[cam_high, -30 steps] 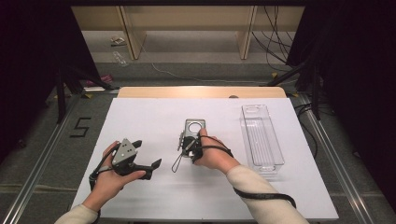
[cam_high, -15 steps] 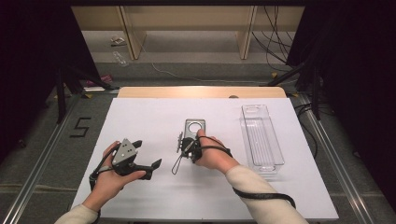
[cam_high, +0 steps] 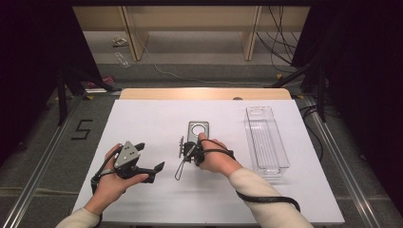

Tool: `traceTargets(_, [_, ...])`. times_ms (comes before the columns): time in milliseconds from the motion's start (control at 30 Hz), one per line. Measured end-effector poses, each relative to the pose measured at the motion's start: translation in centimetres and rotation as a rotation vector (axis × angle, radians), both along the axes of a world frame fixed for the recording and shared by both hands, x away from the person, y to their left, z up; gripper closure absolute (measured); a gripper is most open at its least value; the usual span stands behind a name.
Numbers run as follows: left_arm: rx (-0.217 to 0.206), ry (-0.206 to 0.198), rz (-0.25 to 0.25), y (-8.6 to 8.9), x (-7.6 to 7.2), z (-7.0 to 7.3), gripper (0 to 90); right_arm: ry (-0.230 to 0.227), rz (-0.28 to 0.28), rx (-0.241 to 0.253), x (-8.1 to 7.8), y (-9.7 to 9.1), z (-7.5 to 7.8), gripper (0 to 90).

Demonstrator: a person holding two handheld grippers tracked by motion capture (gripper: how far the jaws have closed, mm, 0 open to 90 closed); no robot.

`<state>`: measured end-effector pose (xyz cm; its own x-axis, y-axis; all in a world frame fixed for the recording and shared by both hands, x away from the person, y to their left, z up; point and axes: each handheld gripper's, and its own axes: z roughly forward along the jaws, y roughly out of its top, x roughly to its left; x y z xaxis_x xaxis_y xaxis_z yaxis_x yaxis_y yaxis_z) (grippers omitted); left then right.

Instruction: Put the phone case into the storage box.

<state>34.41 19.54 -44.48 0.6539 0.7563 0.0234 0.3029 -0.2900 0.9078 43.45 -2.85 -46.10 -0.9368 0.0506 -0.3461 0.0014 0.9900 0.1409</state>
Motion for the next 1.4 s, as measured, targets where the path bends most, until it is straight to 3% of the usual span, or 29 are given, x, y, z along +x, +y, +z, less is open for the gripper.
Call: traceTargets(1400, [-0.002, 0.000, -0.003, -0.08, -0.03, 0.00, 3.2, 0.039, -0.012, -0.038, -0.22, 0.45, -0.07, 85.2])
